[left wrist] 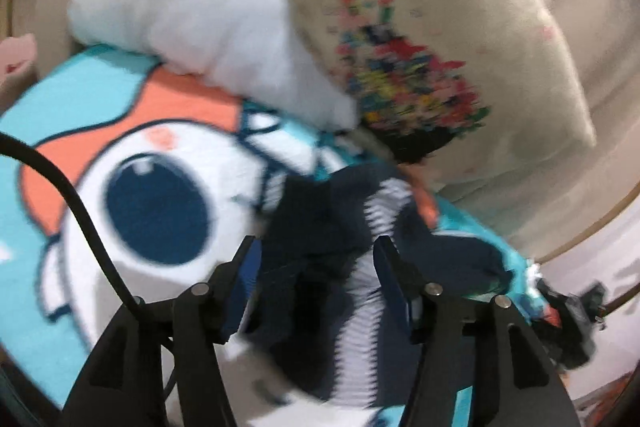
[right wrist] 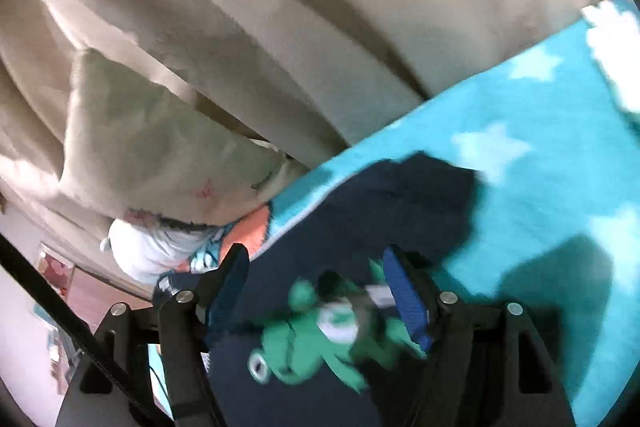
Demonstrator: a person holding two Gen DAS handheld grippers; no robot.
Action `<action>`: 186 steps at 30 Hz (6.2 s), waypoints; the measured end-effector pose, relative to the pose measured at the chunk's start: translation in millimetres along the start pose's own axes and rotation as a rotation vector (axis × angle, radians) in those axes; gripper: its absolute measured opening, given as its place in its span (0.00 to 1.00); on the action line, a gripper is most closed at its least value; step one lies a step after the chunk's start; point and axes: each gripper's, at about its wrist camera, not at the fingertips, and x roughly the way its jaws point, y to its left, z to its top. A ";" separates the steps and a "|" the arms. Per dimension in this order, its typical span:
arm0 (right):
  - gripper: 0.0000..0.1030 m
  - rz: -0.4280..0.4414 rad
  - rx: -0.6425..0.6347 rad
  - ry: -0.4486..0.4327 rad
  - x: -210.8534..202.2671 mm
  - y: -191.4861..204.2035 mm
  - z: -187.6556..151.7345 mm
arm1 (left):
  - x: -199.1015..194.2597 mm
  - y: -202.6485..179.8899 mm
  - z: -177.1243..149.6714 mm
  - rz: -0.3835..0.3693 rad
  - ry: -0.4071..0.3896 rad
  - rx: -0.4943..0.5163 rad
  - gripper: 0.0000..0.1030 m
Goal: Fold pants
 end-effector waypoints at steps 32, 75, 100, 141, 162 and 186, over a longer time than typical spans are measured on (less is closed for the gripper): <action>0.26 -0.118 -0.126 0.046 -54.9 -19.7 -73.9 | -8.3 -18.2 -68.3 0.100 0.111 0.118 0.21; 0.71 -0.212 -0.810 0.498 157.6 74.6 43.6 | 143.4 -83.5 46.0 0.086 0.316 0.592 0.60; 0.07 -0.108 -0.784 0.377 90.9 98.5 30.8 | 60.9 -103.5 6.0 0.021 0.221 0.755 0.07; 0.62 -0.158 -0.563 0.120 -64.8 63.9 -125.8 | 67.0 -65.7 -42.1 -0.004 0.249 0.113 0.18; 0.13 -0.364 -0.415 -0.073 -76.8 43.4 -91.2 | -3.8 -26.4 -104.7 -0.060 0.134 0.094 0.06; 0.26 -0.026 0.003 0.038 -50.8 -11.5 -82.9 | -77.5 -20.2 -117.0 -0.204 -0.004 0.191 0.26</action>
